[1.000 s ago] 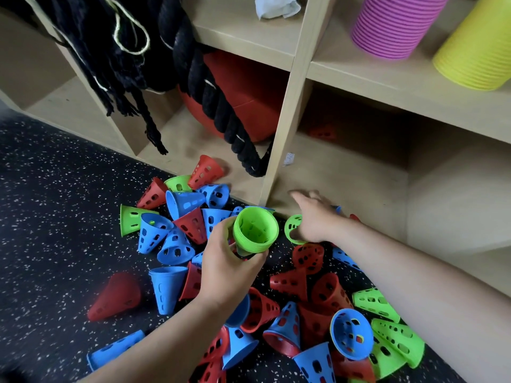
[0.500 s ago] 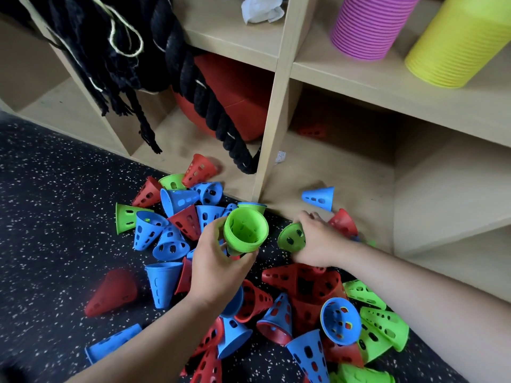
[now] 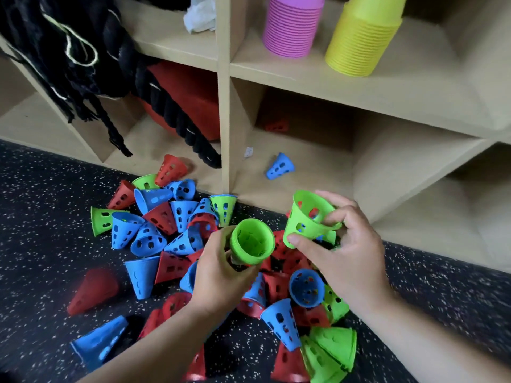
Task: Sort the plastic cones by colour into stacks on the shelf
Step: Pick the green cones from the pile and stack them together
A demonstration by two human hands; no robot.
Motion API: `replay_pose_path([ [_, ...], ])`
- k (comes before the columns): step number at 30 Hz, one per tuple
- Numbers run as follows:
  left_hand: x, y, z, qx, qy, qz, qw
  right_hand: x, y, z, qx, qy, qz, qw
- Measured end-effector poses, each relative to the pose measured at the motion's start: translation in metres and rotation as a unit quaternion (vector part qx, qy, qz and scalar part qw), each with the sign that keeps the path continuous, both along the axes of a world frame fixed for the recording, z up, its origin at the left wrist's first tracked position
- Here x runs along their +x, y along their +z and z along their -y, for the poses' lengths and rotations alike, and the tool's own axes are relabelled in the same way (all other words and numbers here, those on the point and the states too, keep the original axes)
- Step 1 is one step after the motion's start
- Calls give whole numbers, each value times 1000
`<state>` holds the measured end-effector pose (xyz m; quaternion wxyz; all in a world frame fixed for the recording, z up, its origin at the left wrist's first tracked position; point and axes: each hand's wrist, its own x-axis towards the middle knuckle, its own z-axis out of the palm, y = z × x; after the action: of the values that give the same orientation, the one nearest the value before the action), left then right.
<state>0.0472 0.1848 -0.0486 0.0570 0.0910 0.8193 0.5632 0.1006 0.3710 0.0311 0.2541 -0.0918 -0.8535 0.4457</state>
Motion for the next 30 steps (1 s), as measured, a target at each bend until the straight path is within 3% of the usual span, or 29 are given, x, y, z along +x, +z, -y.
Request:
replay_pose_path([
  [3, 17, 5, -10, -5, -44, -11, 999, 13, 1, 7, 69, 26, -8, 997],
  [8, 41, 20, -18, 17, -79, -7, 997, 38, -9, 7, 80, 125, 21, 989],
  [12, 52, 19, -19, -8, -76, -15, 997, 57, -12, 3, 93, 95, -24, 991],
  [15, 57, 21, -20, -18, -62, -9, 998, 74, -21, -3, 39, 43, -30, 998],
  [18, 57, 21, -17, -30, -44, -5, 999, 90, -46, -27, -6, -137, 65, 988],
  [20, 56, 21, -15, -39, -34, -1, 999, 100, -70, -48, -4, -240, 228, 944],
  [23, 58, 21, -13, -50, -29, 9, 998, 109, -94, -67, -48, -262, 381, 885],
  [30, 64, 14, -19, -88, -34, 14, 995, 95, -116, -84, -95, -273, 383, 877],
])
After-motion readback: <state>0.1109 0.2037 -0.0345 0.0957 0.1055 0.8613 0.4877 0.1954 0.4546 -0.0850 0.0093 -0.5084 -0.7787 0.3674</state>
